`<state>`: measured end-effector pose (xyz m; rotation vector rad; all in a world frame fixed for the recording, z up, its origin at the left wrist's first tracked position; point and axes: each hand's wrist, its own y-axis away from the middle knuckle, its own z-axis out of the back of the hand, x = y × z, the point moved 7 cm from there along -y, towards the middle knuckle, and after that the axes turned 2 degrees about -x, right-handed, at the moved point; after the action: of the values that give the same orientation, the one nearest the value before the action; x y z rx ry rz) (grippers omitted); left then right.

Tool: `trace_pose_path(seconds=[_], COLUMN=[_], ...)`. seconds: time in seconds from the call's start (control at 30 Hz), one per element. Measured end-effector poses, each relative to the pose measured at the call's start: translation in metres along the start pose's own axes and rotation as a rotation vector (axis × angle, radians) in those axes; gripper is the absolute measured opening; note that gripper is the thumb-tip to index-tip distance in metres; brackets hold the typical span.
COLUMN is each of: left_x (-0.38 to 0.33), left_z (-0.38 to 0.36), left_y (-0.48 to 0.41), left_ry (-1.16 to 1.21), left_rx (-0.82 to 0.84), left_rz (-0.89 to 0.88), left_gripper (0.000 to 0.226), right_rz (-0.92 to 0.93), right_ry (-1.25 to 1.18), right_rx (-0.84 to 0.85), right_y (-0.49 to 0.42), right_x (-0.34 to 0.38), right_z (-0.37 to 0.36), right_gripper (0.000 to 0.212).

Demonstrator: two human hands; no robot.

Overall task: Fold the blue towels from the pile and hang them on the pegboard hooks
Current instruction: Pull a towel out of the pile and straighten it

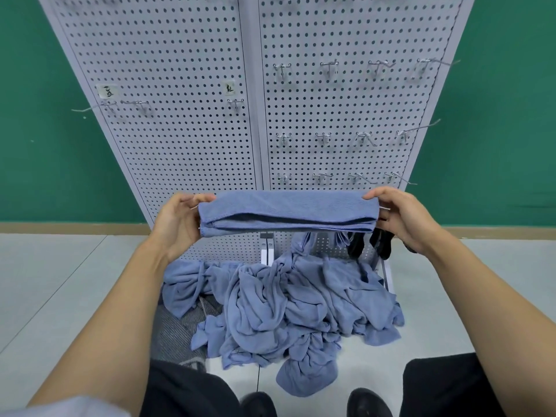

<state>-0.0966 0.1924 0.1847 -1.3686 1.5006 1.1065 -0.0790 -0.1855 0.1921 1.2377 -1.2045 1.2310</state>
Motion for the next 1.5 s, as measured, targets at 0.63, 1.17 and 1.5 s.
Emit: trace_pose_path(seconds=[0.63,1.17,1.5], left_x=[0.038,0.053,0.022], left_z=[-0.011,-0.131,-0.113], left_y=[-0.015,-0.006,-0.002], left_ry=[-0.467,-0.631,-0.754], left_rx=[-0.217,0.077,-0.283], left_rz=[0.143,-0.090,-0.424], left_gripper=[0.030,0.080,0.027], right_rz=[0.052,0.090,0.032], right_ry=[-0.002,-0.009,-0.381], right_rx=[-0.085,-0.066,-0.134], right_y=[0.002,0.002,0.001], right_x=[0.029,0.065,0.059], right_z=[-0.024,-0.091,-0.068], right_gripper=[0.023,0.016,0.015])
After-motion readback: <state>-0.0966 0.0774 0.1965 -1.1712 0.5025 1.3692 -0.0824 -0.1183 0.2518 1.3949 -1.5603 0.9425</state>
